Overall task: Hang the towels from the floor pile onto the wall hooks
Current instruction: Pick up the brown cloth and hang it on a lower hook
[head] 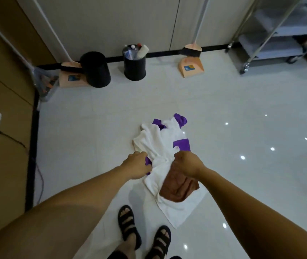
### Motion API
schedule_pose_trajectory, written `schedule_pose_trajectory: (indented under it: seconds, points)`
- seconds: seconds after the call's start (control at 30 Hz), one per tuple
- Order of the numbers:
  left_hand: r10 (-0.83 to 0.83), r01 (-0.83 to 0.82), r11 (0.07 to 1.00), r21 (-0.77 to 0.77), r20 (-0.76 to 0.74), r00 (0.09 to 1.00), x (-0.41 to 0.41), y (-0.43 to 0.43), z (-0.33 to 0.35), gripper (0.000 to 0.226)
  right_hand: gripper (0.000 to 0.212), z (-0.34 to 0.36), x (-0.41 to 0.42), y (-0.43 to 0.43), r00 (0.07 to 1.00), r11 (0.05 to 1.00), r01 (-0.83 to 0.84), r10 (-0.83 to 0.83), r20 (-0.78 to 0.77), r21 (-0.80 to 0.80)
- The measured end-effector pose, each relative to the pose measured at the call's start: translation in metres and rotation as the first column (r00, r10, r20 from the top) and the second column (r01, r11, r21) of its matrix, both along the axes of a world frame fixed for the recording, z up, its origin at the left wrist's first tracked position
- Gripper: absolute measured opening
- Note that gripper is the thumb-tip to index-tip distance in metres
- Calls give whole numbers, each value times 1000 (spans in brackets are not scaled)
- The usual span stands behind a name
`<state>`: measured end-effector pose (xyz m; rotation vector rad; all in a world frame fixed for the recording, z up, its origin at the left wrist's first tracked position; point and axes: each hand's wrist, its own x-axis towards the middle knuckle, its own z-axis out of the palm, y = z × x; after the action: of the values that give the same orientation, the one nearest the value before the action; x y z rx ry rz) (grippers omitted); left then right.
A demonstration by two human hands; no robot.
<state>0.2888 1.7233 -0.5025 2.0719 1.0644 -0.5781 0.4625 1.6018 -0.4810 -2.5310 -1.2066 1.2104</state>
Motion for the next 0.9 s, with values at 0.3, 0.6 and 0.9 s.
schedule_pose_trajectory:
  seconds: [0.3, 0.6, 0.9]
  points:
    - [-64, 44, 987, -154, -128, 990, 44, -27, -250, 64, 23, -264, 18, -35, 978, 969, 176, -192, -79, -174]
    - [-55, 34, 983, -179, -114, 992, 43, -49, -467, 58, 28, -515, -8, -48, 943, 907, 309, -331, -29, -284]
    - [26, -50, 978, -202, -119, 993, 30, -45, -535, 53, 29, -596, -18, -42, 901, 870, 430, -396, 179, -240]
